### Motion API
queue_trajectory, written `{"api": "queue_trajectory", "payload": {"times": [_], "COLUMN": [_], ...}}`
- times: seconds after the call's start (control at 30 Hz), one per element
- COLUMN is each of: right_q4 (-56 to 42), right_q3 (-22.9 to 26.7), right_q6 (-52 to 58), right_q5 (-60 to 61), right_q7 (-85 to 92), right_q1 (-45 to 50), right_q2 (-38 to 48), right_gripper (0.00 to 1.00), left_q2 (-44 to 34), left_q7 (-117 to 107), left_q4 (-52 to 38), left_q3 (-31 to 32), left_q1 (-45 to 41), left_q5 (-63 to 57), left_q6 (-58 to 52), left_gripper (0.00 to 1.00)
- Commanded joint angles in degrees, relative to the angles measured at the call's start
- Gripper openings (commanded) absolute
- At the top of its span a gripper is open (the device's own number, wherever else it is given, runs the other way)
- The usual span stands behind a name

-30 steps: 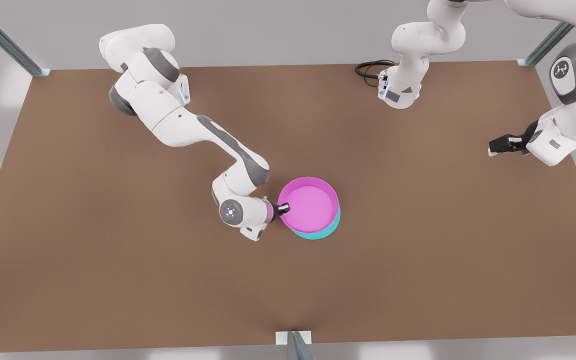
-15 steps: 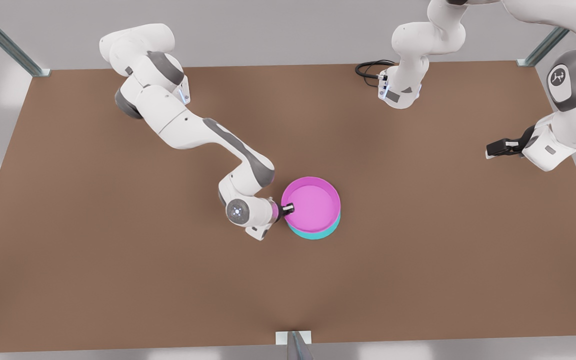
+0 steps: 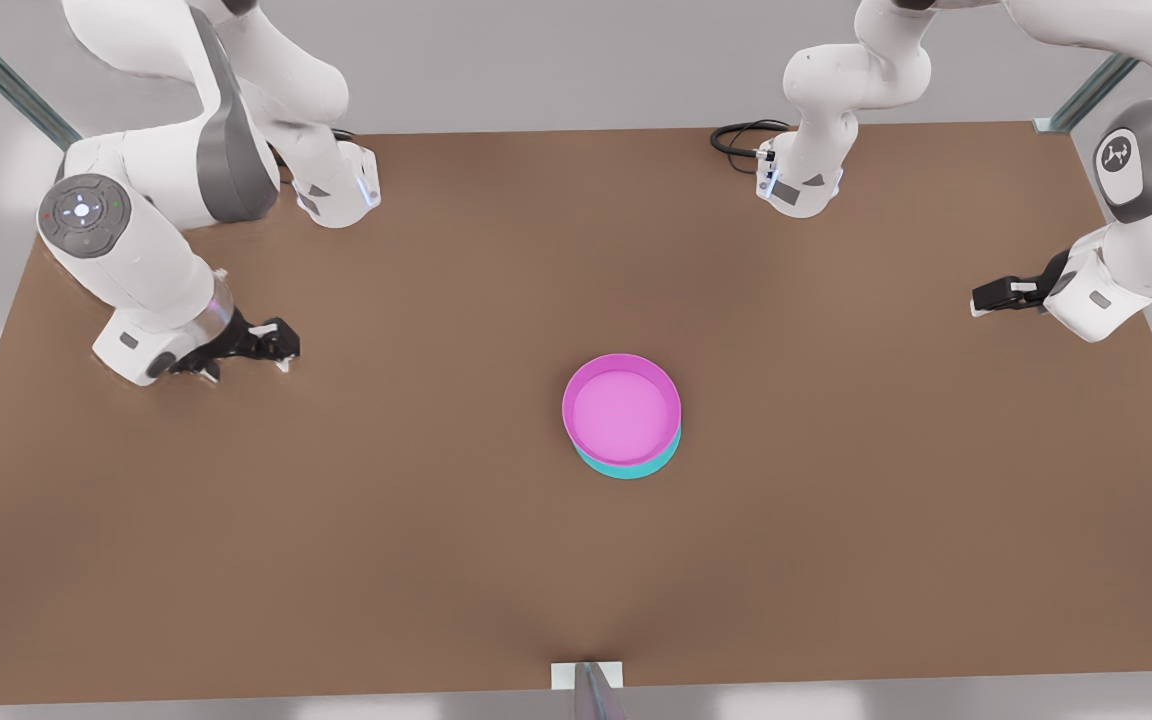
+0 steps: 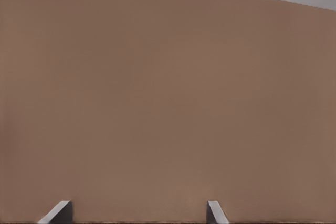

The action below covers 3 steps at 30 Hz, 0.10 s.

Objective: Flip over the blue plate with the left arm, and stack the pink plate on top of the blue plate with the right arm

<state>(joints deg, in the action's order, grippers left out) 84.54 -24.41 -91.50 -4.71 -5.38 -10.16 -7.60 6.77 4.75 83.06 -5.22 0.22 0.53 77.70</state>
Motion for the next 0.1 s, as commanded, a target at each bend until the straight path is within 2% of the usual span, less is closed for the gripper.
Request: {"api": "queue_trajectory", "payload": {"times": [0.0, 0.07], "right_q4": [0.0, -1.4], "right_q3": [0.0, 0.0], "right_q6": [0.0, 0.4], "right_q5": [0.3, 0.1], "right_q7": [-0.1, -0.1], "right_q1": [-0.9, -0.6], "right_q2": [0.0, -0.2], "right_gripper": [1.0, 1.0], "left_q2": [0.0, 0.0], "left_q7": [0.0, 0.0], "left_q4": [0.0, 0.0], "left_q3": [0.0, -0.1], "left_q1": [0.0, 0.0], "left_q5": [0.0, 0.0], "left_q6": [0.0, 0.0], "left_gripper": [1.0, 1.0]}}
